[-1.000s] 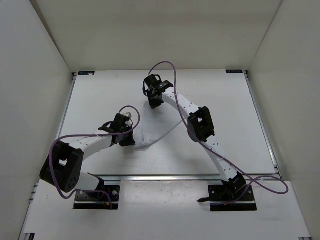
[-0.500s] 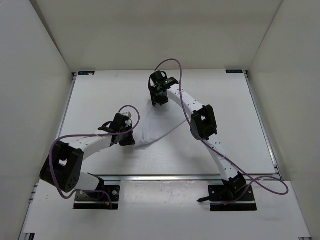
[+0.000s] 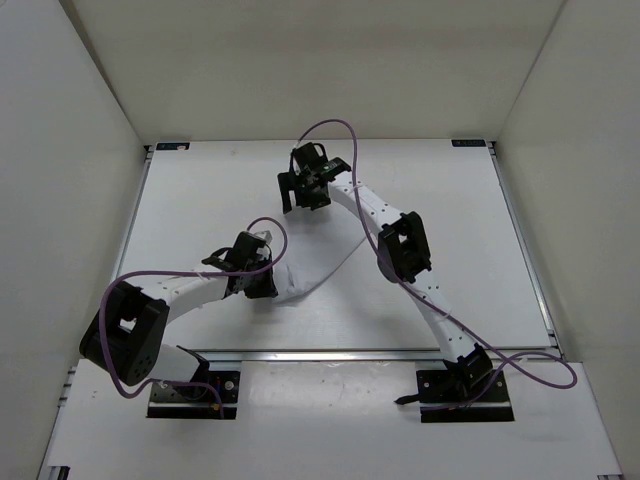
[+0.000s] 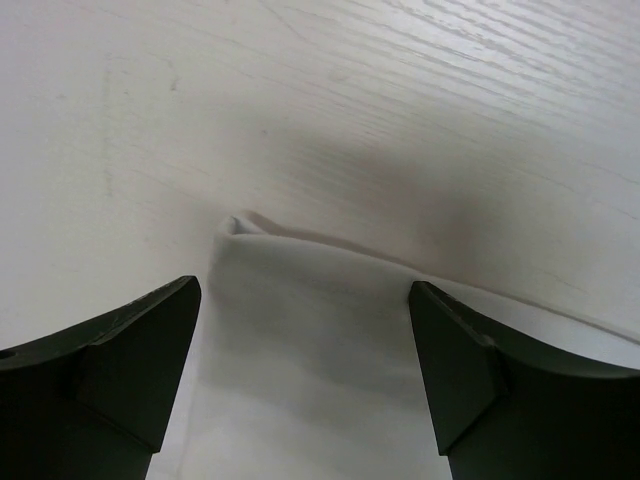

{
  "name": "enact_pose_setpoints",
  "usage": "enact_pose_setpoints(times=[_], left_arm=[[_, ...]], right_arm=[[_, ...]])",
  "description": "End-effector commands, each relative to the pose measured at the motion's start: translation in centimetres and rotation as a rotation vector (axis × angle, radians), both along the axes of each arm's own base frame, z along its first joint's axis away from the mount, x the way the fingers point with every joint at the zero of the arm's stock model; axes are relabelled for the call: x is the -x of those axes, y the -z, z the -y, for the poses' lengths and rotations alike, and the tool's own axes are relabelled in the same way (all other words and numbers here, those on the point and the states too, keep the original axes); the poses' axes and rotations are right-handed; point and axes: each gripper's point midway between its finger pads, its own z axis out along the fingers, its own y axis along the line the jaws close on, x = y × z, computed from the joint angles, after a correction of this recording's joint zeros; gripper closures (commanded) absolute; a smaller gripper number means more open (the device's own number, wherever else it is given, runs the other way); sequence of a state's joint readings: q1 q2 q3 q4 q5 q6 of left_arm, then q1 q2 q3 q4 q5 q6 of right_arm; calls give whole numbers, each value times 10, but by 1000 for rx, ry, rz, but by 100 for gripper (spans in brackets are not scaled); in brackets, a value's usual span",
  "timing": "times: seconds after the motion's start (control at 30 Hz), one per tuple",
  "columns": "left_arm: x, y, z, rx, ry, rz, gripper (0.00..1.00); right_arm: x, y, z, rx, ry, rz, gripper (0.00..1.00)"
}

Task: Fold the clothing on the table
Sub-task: Flatten the skirt out

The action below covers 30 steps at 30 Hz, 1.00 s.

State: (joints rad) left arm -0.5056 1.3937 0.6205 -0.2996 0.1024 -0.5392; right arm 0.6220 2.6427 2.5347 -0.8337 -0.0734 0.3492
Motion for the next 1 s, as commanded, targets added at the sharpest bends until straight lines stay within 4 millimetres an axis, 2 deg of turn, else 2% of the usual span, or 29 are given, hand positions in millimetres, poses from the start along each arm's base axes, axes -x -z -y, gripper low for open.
enact_pose_setpoints(times=[0.0,0.13,0.2,0.23,0.27,0.33,0.47,0.5,0.53,0.57,0.6,0.63,0.67,0.7,0.77,0.8,0.97], left_arm=[[3,3,0,18,-3,-15,100],[2,3,-1,15,-4,-13,100],[3,5,-2,15,-3,-18,100],[5,6,-3,10,-4,-23,100],[3,5,-1,13,-2,-17,100],[4,5,-1,13,1,-21,100],[6,9,-3,4,3,-34,100],[6,9,-1,7,4,-35,100],[4,9,-2,8,-2,-30,100],[5,10,-3,5,-4,-34,100],[6,10,-2,5,-2,-41,100],[5,10,-3,4,-4,-35,100],[5,10,-1,6,0,-36,100],[6,11,-3,2,2,-39,100],[5,12,-5,3,-14,-43,100],[3,11,-6,0,-10,-34,100],[1,15,-11,3,-34,-44,100]], right_arm=[[1,-39,-35,-124,-39,61,17],[0,-25,-38,-67,-25,92,18],[1,-19,-38,-58,-27,84,23],[0,-7,-33,-40,-15,68,29],[-1,-9,-34,-38,-19,77,33],[1,-1,-31,-9,-24,72,50],[7,22,-25,24,-28,20,70],[5,21,-23,21,-21,21,76],[5,22,-22,24,-20,18,89],[4,20,-20,25,-12,18,98],[2,20,-21,27,-15,25,100],[3,18,-22,33,-19,35,100],[-5,6,-19,21,-9,60,100],[-4,5,-19,32,-12,65,100],[-11,-13,-15,17,-4,93,100],[-18,-20,-5,37,25,115,100],[-29,-85,14,11,52,200,100]])
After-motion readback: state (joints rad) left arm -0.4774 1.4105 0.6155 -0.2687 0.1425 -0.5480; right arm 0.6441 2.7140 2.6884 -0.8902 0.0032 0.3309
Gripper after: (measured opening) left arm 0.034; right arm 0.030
